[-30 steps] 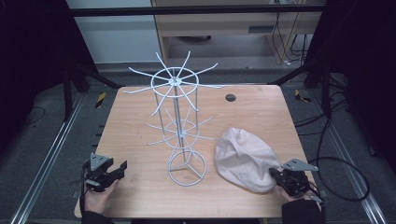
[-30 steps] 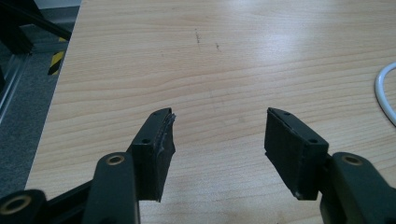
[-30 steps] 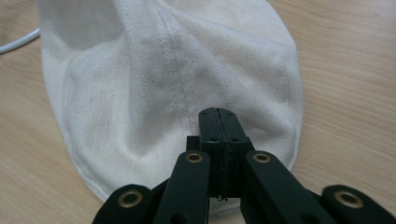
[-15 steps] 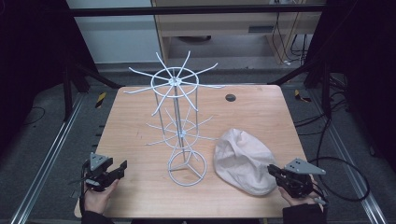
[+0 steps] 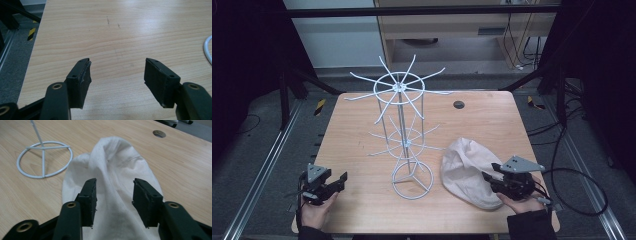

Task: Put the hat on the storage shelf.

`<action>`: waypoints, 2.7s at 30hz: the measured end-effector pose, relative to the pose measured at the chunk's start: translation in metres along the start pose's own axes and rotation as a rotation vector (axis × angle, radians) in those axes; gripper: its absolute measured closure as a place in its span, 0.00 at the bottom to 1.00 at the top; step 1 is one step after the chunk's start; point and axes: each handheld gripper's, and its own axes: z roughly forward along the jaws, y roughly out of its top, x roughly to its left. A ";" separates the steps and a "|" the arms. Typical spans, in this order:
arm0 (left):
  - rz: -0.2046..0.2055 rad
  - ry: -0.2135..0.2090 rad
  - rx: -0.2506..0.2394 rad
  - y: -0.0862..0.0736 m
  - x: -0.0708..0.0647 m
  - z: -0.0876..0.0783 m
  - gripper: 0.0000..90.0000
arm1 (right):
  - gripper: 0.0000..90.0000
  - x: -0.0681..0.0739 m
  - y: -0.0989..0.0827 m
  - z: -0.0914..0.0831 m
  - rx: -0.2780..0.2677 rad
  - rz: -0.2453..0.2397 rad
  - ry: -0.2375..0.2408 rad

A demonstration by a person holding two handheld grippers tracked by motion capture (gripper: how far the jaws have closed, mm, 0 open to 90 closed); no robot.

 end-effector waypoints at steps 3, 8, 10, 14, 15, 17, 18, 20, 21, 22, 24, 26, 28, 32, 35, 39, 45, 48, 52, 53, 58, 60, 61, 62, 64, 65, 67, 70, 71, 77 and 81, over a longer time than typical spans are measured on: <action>-0.001 0.000 0.006 0.000 0.000 0.001 0.41 | 0.55 0.003 0.008 0.005 0.013 -0.024 0.006; -0.001 -0.001 0.005 0.000 0.000 0.001 0.41 | 0.53 0.005 0.018 0.015 0.045 -0.042 0.019; -0.001 -0.002 0.008 0.000 0.000 0.001 0.41 | 0.53 0.006 0.020 0.020 0.062 -0.048 0.022; -0.001 -0.001 0.010 0.000 0.001 0.001 0.41 | 0.52 0.007 0.021 0.030 0.093 -0.067 0.021; -0.002 -0.002 0.011 0.000 0.001 0.001 0.41 | 0.52 0.008 0.021 0.032 0.103 -0.068 0.023; 0.000 -0.001 0.010 0.000 0.001 0.001 0.41 | 0.53 0.009 0.021 0.036 0.119 -0.081 0.022; 0.001 -0.003 0.010 0.000 0.001 0.001 0.41 | 0.53 0.009 0.021 0.039 0.130 -0.087 0.022; 0.001 -0.002 0.010 0.000 0.001 0.001 0.41 | 0.56 0.008 0.020 0.043 0.146 -0.083 0.029; 0.001 -0.001 0.010 0.000 0.001 0.001 0.41 | 0.57 0.007 0.019 0.046 0.155 -0.084 0.031; 0.001 -0.002 0.010 0.000 0.001 0.001 0.41 | 0.59 0.006 0.018 0.048 0.167 -0.083 0.031; 0.004 -0.002 0.013 0.000 0.001 0.001 0.41 | 0.63 0.006 0.015 0.052 0.190 -0.080 0.031; 0.004 -0.002 0.015 0.000 0.001 0.001 0.41 | 0.68 0.005 0.013 0.055 0.211 -0.081 0.032; 0.007 0.001 0.015 0.000 0.001 0.001 0.41 | 0.72 0.005 0.012 0.058 0.227 -0.082 0.027; 0.012 0.001 0.021 0.000 0.001 0.002 0.41 | 0.82 0.004 0.010 0.061 0.257 -0.093 0.028; 0.015 -0.001 0.028 -0.001 0.000 0.004 0.41 | 0.90 0.004 0.009 0.063 0.270 -0.092 0.029; 0.014 -0.005 0.034 -0.002 0.001 0.005 0.41 | 0.96 0.004 0.010 0.065 0.289 -0.096 0.025; 0.016 -0.007 0.035 -0.002 0.000 0.005 0.41 | 0.98 0.004 0.011 0.063 0.280 -0.079 0.018; 0.013 -0.009 0.035 -0.002 0.000 0.004 0.41 | 0.98 0.004 0.012 0.059 0.257 -0.066 0.019; 0.012 -0.009 0.033 -0.002 0.000 0.004 0.41 | 0.98 0.002 0.014 0.052 0.215 -0.059 0.016; 0.011 -0.008 0.032 -0.002 0.000 0.004 0.41 | 0.98 0.001 0.015 0.051 0.203 -0.061 0.009; 0.011 -0.010 0.032 -0.002 0.000 0.003 0.41 | 0.98 0.000 0.020 0.038 0.134 -0.040 -0.002; 0.010 -0.011 0.032 -0.002 0.000 0.004 0.41 | 0.98 -0.001 0.022 0.033 0.095 -0.026 -0.006; 0.011 -0.011 0.032 -0.002 -0.001 0.004 0.41 | 0.98 -0.002 0.022 0.030 0.077 -0.019 -0.010; 0.010 -0.011 0.033 -0.002 -0.001 0.004 0.41 | 0.98 -0.003 0.023 0.027 0.058 -0.011 -0.014; 0.011 -0.010 0.032 -0.002 -0.001 0.003 0.41 | 0.98 -0.004 0.025 0.021 0.022 0.001 -0.027; 0.011 -0.010 0.033 -0.002 -0.001 0.003 0.41 | 0.98 -0.004 0.025 0.018 0.003 0.010 -0.033; 0.011 -0.010 0.033 -0.002 0.000 0.003 0.41 | 0.98 -0.006 0.026 0.012 -0.033 0.020 -0.046; 0.010 -0.009 0.034 -0.002 -0.001 0.003 0.41 | 0.98 -0.009 0.028 0.003 -0.092 0.039 -0.066; 0.010 -0.009 0.034 -0.002 -0.001 0.003 0.41 | 0.98 -0.010 0.028 0.000 -0.113 0.039 -0.074; 0.008 -0.009 0.032 -0.002 0.000 0.003 0.41 | 0.98 -0.012 0.032 -0.023 -0.228 0.049 -0.105; 0.010 -0.007 0.033 -0.002 0.000 0.003 0.41 | 0.98 -0.011 0.036 -0.037 -0.292 0.051 -0.110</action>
